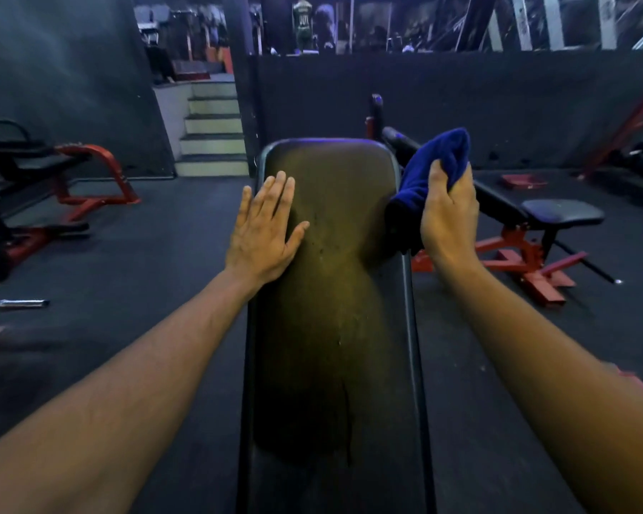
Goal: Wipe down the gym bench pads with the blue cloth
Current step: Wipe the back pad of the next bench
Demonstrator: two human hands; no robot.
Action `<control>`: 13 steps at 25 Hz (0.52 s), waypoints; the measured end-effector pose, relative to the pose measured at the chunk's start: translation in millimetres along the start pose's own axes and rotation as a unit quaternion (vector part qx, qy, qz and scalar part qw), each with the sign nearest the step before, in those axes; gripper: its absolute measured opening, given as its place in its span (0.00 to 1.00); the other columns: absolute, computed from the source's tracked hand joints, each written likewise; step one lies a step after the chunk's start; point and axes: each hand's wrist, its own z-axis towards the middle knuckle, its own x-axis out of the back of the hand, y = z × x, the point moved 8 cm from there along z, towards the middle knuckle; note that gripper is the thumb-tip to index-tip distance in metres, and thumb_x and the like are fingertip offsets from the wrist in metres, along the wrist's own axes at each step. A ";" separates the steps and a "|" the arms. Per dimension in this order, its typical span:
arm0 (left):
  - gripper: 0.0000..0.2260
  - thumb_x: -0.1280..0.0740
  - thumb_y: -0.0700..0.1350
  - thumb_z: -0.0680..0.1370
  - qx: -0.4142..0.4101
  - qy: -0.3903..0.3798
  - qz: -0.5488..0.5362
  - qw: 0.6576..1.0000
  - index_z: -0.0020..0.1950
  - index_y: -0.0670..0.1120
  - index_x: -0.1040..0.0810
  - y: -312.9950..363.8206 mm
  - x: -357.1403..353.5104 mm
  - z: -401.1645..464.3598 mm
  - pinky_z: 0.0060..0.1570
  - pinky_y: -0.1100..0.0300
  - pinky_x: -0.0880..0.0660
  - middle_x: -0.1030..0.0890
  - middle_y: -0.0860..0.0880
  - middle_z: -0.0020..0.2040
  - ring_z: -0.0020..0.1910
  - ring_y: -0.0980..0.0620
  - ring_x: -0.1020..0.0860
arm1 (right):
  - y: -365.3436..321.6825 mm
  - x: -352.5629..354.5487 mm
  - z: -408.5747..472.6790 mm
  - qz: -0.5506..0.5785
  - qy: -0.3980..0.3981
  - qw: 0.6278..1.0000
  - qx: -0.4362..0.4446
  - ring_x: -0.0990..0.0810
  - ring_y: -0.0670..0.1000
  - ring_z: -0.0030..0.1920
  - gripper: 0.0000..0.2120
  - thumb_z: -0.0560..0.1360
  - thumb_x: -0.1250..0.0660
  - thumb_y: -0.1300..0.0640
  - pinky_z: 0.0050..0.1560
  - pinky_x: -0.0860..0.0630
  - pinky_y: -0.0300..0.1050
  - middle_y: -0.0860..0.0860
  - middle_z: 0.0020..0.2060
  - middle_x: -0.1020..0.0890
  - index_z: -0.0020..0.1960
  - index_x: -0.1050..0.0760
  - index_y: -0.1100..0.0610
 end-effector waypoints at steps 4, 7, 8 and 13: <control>0.33 0.54 0.61 0.84 0.061 -0.061 -0.065 0.994 0.84 0.43 0.54 -5.7 -19.9 24.6 0.80 0.51 0.63 0.53 0.44 0.85 0.83 0.48 0.57 | -1.8 -25.9 53.1 -0.046 -0.034 0.998 0.011 0.22 0.33 0.41 0.11 0.82 0.45 0.45 0.40 0.30 0.26 0.41 0.44 0.22 0.62 0.31 0.45; 0.33 0.56 0.62 0.84 0.077 -0.064 -0.071 0.992 0.84 0.44 0.53 -0.1 -35.7 13.0 0.81 0.52 0.60 0.54 0.45 0.84 0.83 0.50 0.58 | 5.6 -54.5 79.0 -0.070 -0.066 0.995 0.021 0.21 0.46 0.54 0.16 0.83 0.44 0.46 0.52 0.29 0.27 0.48 0.55 0.21 0.68 0.32 0.49; 0.32 0.53 0.61 0.84 0.078 -0.051 -0.080 0.992 0.84 0.43 0.50 -1.5 -37.8 12.6 0.82 0.50 0.57 0.52 0.45 0.84 0.83 0.49 0.56 | 9.6 -69.3 86.0 -0.091 -0.095 0.991 0.026 0.25 0.47 0.62 0.19 0.83 0.43 0.47 0.58 0.35 0.22 0.50 0.62 0.23 0.72 0.34 0.52; 0.30 0.43 0.52 0.83 0.073 -0.002 -0.105 0.992 0.82 0.41 0.42 -8.5 -37.0 15.0 0.82 0.49 0.50 0.43 0.43 0.83 0.83 0.47 0.48 | 31.4 -115.8 91.9 -0.424 -0.243 0.846 0.214 0.46 0.54 0.79 0.32 0.79 0.46 0.38 0.76 0.58 0.61 0.50 0.79 0.40 0.78 0.39 0.52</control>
